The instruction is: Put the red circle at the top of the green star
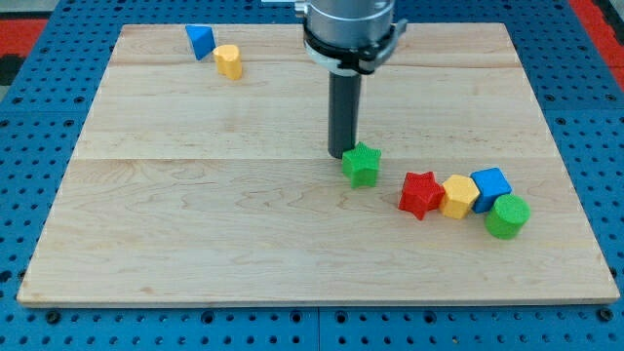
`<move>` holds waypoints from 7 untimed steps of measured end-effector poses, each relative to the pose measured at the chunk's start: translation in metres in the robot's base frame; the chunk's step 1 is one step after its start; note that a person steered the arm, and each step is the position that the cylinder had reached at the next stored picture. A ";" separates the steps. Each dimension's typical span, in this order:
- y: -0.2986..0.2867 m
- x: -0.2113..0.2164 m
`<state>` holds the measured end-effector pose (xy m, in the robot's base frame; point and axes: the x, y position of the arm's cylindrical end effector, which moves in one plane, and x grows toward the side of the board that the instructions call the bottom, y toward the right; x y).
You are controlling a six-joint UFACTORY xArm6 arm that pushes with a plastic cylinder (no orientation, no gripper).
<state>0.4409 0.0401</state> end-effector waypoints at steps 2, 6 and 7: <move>0.010 -0.001; 0.059 -0.245; -0.001 -0.231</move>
<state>0.2102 0.0390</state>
